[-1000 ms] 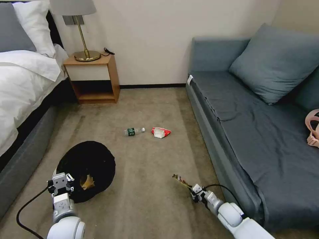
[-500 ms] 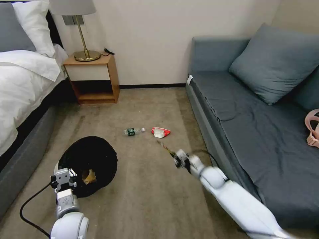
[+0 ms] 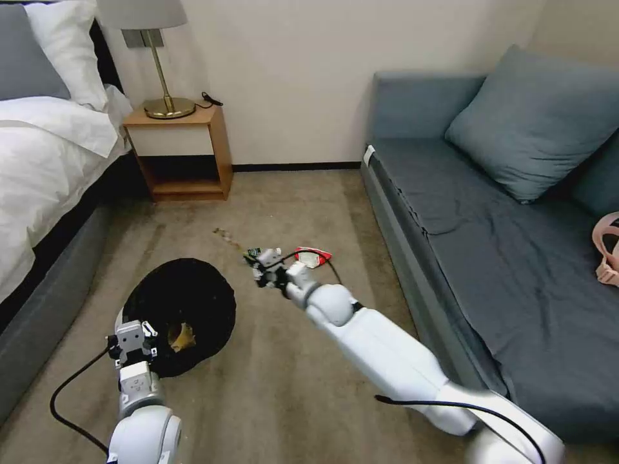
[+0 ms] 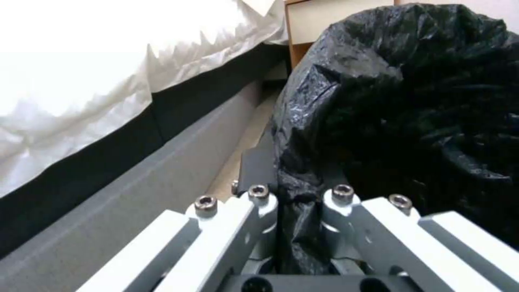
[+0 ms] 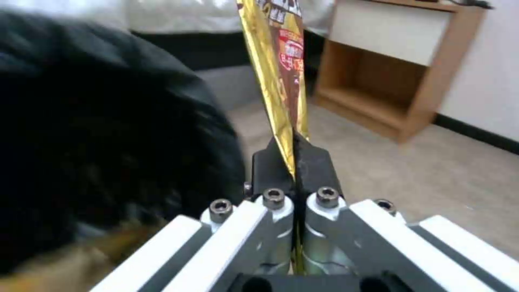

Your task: Pick up the trash bin, then pick up the garbage on the floor and place it into the trash bin.

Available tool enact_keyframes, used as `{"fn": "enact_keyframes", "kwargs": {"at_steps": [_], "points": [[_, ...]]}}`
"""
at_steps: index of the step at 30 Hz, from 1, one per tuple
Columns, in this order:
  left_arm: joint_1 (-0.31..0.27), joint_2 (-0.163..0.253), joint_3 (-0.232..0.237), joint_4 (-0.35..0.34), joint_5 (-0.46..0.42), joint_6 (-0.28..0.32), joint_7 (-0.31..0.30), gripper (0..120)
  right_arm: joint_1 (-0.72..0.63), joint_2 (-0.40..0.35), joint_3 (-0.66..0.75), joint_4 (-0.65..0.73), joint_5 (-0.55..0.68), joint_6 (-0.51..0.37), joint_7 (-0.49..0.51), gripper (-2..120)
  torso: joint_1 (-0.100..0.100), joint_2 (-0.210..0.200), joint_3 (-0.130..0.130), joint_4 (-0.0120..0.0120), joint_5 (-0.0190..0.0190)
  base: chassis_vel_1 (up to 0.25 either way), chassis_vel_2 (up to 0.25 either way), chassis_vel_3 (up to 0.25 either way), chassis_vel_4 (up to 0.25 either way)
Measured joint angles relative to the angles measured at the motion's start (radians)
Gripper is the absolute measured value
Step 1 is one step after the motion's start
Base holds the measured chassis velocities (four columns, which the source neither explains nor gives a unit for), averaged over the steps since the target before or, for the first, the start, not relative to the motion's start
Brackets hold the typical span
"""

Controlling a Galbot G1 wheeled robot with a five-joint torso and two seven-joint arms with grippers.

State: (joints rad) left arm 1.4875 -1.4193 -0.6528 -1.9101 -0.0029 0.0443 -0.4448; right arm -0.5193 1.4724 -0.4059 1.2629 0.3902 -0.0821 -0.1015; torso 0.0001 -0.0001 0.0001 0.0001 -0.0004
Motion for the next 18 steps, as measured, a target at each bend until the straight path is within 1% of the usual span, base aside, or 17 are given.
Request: {"fn": "enact_keyframes", "kwargs": {"at_steps": [3, 12, 15, 18], "points": [[0.0, 0.002, -0.004, 0.001, -0.007, -0.003, 0.0, 4, -0.026, 0.032, -0.023, 0.024, 0.014, -0.001, 0.01, 0, 0.0, 0.0, 0.0, 0.0001, 0.0001, 0.0, 0.0, 0.0, 0.0], [0.002, 0.004, -0.001, 0.001, -0.011, -0.009, 0.0, 4, -0.08, 0.065, -0.03, 0.037, 0.004, -0.001, 0.014, 0, 0.0, 0.0, 0.0, -0.0001, 0.0001, 0.0, 0.0, 0.0, 0.0], [0.005, 0.002, 0.004, -0.003, -0.011, -0.009, 0.0, 4, -0.099, 0.079, -0.03, 0.029, -0.01, 0.005, 0.014, 0, 0.0, 0.0, 0.0, -0.0001, 0.0001, 0.0, 0.0, 0.0, 0.0], [0.015, -0.001, 0.019, -0.024, -0.01, -0.007, -0.001, 4, -0.124, 0.11, -0.026, 0.005, -0.046, 0.022, 0.013, 0, 0.0, 0.0, 0.0, -0.0001, 0.0003, 0.0, 0.0, 0.0, 0.0]]}}
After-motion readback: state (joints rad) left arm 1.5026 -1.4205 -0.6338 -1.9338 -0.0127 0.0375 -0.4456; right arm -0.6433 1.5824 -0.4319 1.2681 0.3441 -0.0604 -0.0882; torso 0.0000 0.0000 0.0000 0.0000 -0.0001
